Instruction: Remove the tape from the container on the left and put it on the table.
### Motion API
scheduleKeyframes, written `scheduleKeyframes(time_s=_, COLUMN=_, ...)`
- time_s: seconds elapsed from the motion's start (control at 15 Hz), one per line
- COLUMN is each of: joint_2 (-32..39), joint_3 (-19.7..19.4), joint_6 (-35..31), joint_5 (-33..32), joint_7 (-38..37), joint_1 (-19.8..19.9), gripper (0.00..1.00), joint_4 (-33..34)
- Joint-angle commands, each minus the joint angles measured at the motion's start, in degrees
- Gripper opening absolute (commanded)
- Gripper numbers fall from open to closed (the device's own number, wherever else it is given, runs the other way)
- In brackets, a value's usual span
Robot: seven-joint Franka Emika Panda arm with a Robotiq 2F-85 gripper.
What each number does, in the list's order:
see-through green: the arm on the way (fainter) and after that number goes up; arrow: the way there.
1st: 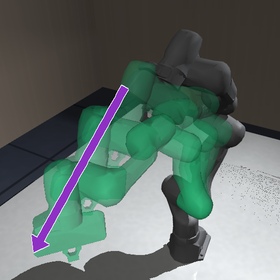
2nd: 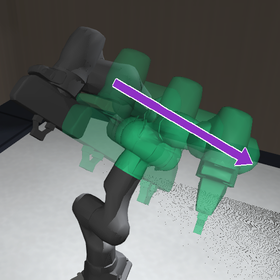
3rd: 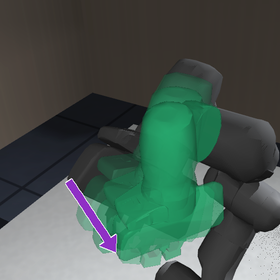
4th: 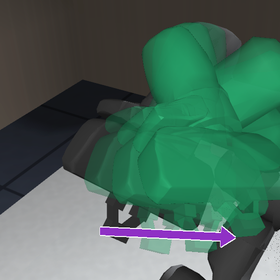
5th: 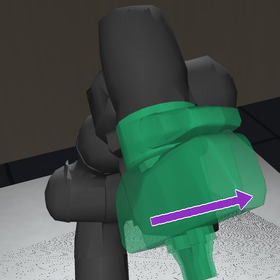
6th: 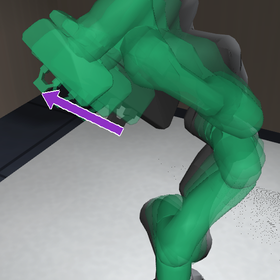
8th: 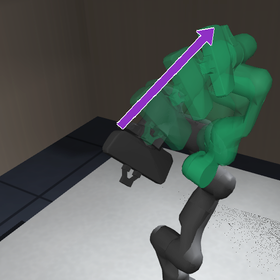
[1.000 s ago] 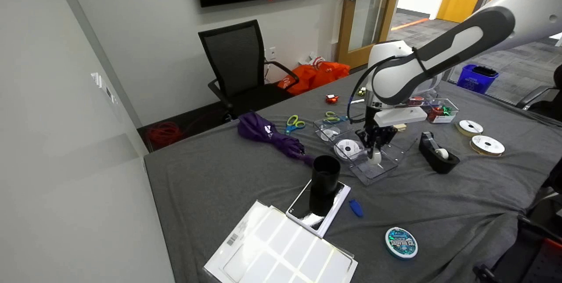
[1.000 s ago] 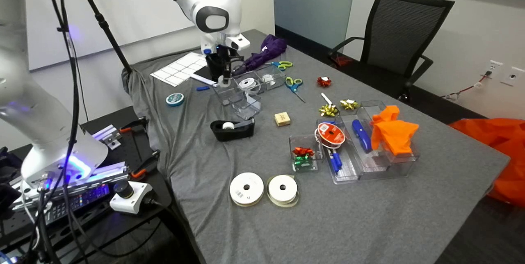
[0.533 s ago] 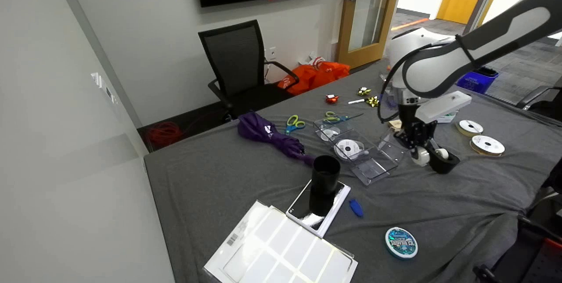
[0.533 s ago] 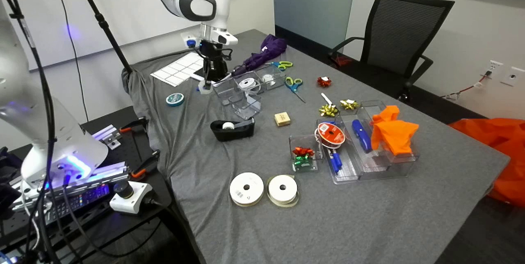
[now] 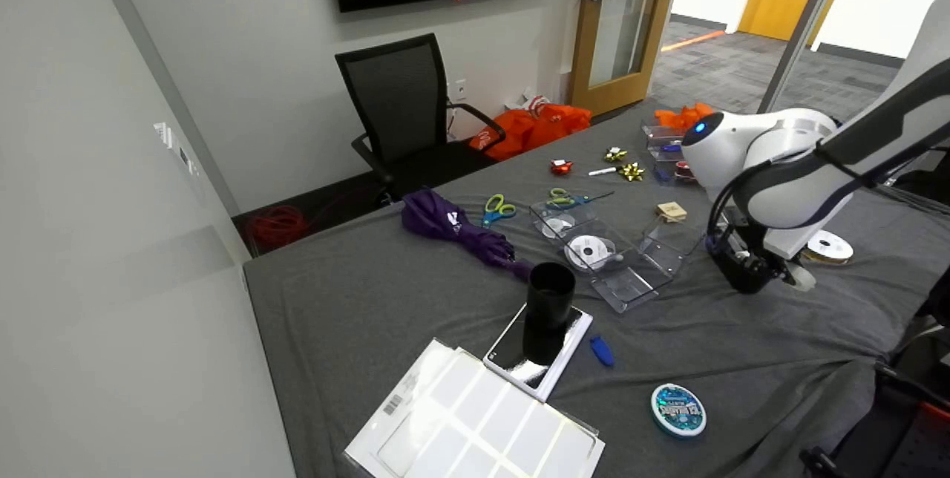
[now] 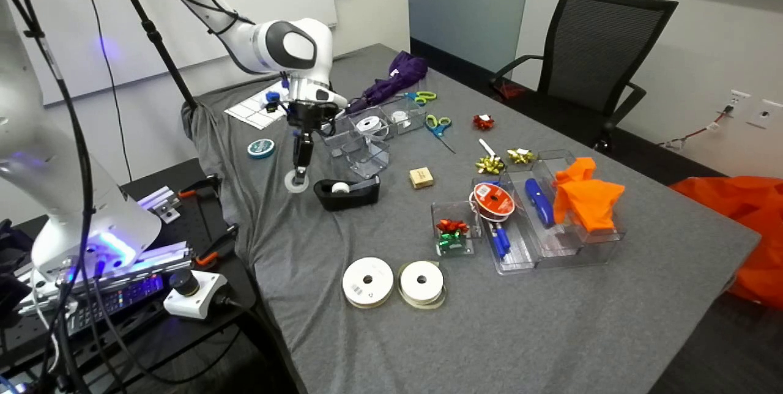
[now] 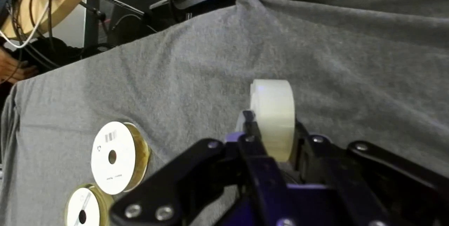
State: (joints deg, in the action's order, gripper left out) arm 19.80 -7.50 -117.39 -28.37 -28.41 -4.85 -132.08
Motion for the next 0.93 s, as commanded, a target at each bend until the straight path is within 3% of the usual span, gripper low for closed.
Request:
scheduleKeyframes(time_s=0.0, joint_2=2.62, joint_3=-2.36, joint_6=-5.59, joint_5=-8.32, joint_7=-4.39, joint_1=0.28, gripper=0.06, joint_4=-4.76)
scheduleKeyframes(time_s=0.2, joint_2=5.15, joint_3=-3.91, joint_6=-8.20, joint_5=-14.96, joint_7=-8.86, joint_1=0.51, gripper=0.06, joint_4=-6.35)
scheduleKeyframes(time_s=0.33, joint_2=6.60, joint_3=-4.35, joint_6=-9.80, joint_5=-18.39, joint_7=-12.17, joint_1=0.86, gripper=0.49, joint_4=-6.37)
scheduleKeyframes(time_s=0.47, joint_2=7.16, joint_3=-4.08, joint_6=-11.25, joint_5=-19.91, joint_7=-14.01, joint_1=1.58, gripper=0.51, joint_4=-6.33)
scheduleKeyframes(time_s=0.87, joint_2=6.83, joint_3=-3.74, joint_6=-16.17, joint_5=-20.94, joint_7=-13.56, joint_1=3.03, gripper=0.92, joint_4=-6.59)
